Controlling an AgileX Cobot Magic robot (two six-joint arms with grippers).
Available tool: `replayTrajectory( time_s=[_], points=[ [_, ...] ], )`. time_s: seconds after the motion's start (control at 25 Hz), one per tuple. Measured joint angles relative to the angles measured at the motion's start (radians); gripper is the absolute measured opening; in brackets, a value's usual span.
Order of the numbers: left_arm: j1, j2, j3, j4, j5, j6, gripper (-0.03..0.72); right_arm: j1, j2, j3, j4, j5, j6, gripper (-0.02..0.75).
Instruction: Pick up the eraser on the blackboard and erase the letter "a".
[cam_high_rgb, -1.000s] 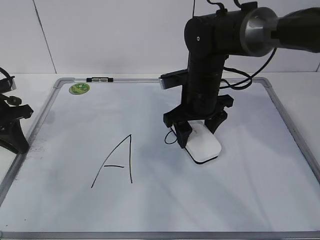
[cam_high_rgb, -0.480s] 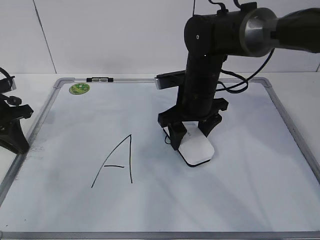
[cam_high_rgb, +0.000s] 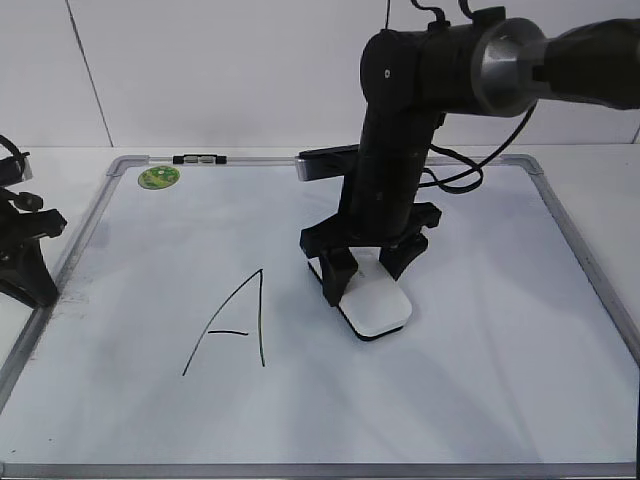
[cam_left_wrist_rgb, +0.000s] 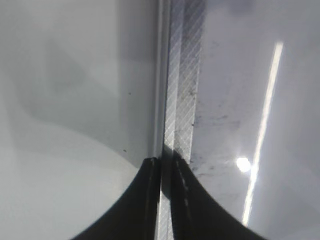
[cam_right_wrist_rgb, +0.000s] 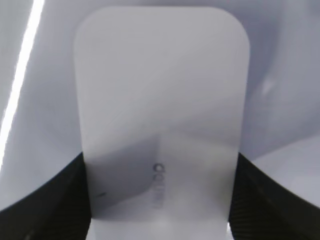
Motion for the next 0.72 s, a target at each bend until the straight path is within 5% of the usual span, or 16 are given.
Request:
replayTrajectory(
  time_s=[0.72],
  points=[
    [0.000, 0.000, 0.000, -0.002, 0.000, 0.000, 0.034, 0.014, 0.009, -0.006, -0.044, 0.000, 0.059, 0.531]
  ],
)
